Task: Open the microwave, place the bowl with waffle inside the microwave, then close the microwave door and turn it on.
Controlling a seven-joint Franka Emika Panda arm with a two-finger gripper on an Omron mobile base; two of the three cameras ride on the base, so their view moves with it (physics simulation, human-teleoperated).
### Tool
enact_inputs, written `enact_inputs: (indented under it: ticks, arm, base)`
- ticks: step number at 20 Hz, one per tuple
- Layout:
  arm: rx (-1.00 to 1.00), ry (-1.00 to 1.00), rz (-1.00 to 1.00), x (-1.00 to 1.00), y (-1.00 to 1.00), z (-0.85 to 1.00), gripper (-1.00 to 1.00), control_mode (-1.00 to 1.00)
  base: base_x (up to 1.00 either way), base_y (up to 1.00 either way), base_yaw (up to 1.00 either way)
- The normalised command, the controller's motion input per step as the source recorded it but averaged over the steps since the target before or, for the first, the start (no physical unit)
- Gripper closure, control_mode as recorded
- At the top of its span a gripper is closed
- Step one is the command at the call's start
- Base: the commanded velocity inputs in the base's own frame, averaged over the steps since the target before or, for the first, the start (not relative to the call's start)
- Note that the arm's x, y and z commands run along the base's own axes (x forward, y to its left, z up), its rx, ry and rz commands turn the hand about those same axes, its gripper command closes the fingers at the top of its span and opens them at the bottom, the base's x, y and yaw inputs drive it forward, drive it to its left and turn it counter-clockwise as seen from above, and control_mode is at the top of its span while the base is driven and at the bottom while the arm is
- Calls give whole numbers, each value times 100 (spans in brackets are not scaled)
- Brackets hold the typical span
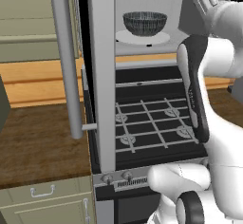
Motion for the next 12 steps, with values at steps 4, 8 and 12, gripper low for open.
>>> enact_inputs:
  ticks: [4,8,12]
  arm:
    - [-13,58,-2,-100,-13,-73,-100,-100]
    - [-3,16,0,-58,-46,-100,-100,-100]
    - [-5,0,-8,9,-22,-96,-100,-100]
  base:
    - [0,0,0]
    - [0,0,0]
    - [0,0,0]
